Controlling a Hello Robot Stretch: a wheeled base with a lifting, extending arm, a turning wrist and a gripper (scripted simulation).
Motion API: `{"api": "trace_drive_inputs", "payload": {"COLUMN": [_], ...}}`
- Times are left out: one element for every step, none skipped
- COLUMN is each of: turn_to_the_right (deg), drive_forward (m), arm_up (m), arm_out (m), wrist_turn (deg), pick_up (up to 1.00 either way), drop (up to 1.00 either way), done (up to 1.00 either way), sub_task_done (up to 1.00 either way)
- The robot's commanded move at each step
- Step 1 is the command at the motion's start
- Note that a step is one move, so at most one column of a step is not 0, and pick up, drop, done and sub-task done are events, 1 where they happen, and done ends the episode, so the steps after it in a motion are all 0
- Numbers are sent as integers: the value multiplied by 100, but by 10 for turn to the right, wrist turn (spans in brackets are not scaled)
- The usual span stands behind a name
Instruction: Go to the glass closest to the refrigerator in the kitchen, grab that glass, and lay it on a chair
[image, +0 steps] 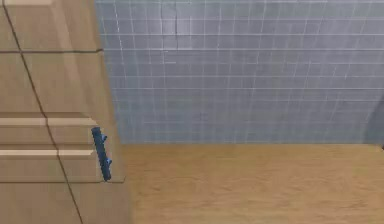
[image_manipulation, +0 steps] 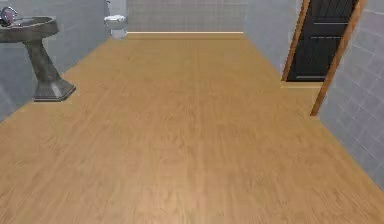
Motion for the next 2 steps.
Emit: {"api": "trace_drive_inputs", "payload": {"turn_to_the_right": [-450, -420], "drive_forward": [0, 0], "arm_up": [0, 0], "arm_out": [0, 0], "wrist_turn": [0, 0], "pick_up": [0, 0], "drop": [0, 0], "done": [0, 0], "sub_task_done": [0, 0]}}
